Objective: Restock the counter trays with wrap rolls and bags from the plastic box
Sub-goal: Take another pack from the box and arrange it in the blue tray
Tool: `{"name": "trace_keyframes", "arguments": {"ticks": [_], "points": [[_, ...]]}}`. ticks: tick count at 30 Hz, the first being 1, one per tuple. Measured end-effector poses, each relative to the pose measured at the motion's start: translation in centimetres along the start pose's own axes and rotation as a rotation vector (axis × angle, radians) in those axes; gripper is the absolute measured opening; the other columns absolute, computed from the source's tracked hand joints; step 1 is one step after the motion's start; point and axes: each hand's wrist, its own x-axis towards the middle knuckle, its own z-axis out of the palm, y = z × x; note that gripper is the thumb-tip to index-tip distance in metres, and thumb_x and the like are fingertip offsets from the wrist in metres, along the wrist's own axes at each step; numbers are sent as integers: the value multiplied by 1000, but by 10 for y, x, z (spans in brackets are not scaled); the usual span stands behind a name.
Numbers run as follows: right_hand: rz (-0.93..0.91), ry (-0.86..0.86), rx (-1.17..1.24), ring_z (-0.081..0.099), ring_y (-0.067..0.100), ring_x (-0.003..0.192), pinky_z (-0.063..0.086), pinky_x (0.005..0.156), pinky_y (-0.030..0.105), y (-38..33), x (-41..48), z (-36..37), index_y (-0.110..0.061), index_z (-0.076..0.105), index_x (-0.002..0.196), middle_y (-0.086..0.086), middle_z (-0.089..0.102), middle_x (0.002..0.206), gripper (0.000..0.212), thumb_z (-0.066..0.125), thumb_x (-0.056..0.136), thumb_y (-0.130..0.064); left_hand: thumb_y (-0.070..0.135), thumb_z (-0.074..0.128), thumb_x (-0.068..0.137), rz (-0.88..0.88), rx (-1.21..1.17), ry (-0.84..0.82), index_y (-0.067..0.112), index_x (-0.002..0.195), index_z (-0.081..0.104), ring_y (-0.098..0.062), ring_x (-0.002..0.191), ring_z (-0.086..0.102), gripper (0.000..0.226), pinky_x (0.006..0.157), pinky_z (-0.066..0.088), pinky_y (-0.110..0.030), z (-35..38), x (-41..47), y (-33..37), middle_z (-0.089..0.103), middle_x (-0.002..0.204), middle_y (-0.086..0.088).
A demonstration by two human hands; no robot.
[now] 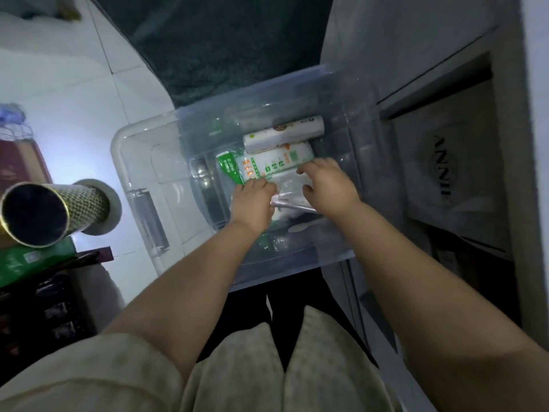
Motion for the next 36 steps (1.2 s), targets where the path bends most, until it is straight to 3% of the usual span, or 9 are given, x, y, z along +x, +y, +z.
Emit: {"name": "trace_keyframes", "arguments": {"ticks": [11, 16, 19, 25, 36], "points": [[-162, 490, 28, 53, 35, 101, 46, 87, 42, -91, -77, -159, -6, 67, 100, 12, 64, 105, 23, 64, 77, -6, 21, 63, 79, 26, 139, 329, 26, 103, 60, -23, 106, 49, 25, 80, 26, -35, -192, -76, 34, 59, 108, 2], [-181, 640, -79, 54, 32, 101, 43, 85, 38, -125, -109, -191, -11, 68, 102, 8, 65, 104, 24, 69, 78, -18, 25, 63, 78, 119, 201, 481, 23, 102, 59, -25, 99, 52, 25, 81, 34, -37, -247, -94, 33, 59, 104, 1], [-113, 735, -134, 54, 32, 102, 45, 88, 40, -138, -143, -202, -12, 69, 100, 7, 65, 106, 27, 74, 75, -23, 25, 62, 77, 226, 226, 557, 20, 97, 59, -26, 94, 53, 21, 71, 29, -34, -278, -100, 38, 60, 99, -2], [45, 901, -216, 58, 38, 94, 50, 79, 44, -166, -231, -215, -6, 71, 92, 12, 69, 98, 24, 76, 69, -11, 22, 61, 76, 509, 199, 665, 15, 94, 61, -29, 85, 53, 19, 66, 27, -34, -321, -123, 79, 61, 95, -6], [520, 1035, -477, 55, 32, 103, 48, 87, 42, -183, -457, -210, -10, 67, 103, 6, 67, 107, 29, 75, 76, -19, 19, 58, 79, 1076, 71, 643, 16, 101, 58, -28, 87, 50, 22, 63, 39, -34, -326, -219, 254, 58, 96, -5]]}}
